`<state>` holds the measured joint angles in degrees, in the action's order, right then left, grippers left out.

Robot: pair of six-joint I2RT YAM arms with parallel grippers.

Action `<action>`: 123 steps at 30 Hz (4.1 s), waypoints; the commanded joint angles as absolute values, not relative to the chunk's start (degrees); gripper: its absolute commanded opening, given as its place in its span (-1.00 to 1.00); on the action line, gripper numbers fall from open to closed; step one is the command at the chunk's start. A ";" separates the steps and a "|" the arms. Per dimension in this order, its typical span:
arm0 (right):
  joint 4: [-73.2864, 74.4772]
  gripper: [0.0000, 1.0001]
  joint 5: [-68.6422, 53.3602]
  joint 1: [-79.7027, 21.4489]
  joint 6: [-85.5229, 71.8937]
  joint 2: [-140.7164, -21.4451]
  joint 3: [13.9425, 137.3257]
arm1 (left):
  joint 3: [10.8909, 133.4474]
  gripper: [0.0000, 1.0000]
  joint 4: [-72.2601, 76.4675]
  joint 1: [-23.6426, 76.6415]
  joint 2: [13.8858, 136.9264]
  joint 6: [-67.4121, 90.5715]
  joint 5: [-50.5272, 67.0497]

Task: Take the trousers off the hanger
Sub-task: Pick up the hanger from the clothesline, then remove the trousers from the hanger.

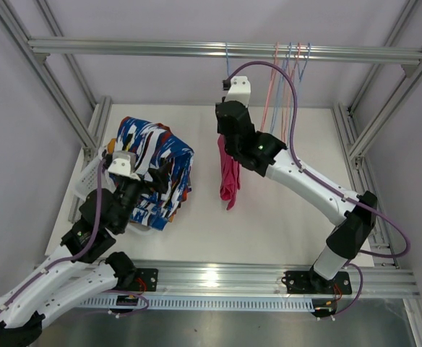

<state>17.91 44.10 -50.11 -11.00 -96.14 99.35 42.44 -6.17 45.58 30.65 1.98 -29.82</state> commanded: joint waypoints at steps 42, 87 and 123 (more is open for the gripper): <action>14.06 -1.00 52.64 -55.89 -8.43 -86.84 103.55 | 40.60 0.99 -0.79 54.75 33.13 -3.52 -25.40; 14.15 -1.00 60.20 -71.02 -31.02 -79.28 82.44 | 35.33 0.99 13.18 71.37 44.74 -9.49 -28.21; 13.80 -1.00 59.33 -73.39 -33.49 -77.52 79.98 | 37.79 0.99 11.25 71.63 48.25 -9.05 -32.34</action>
<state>19.75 55.68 -71.94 -30.87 -81.97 79.46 34.94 9.50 71.16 47.83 -8.01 -29.23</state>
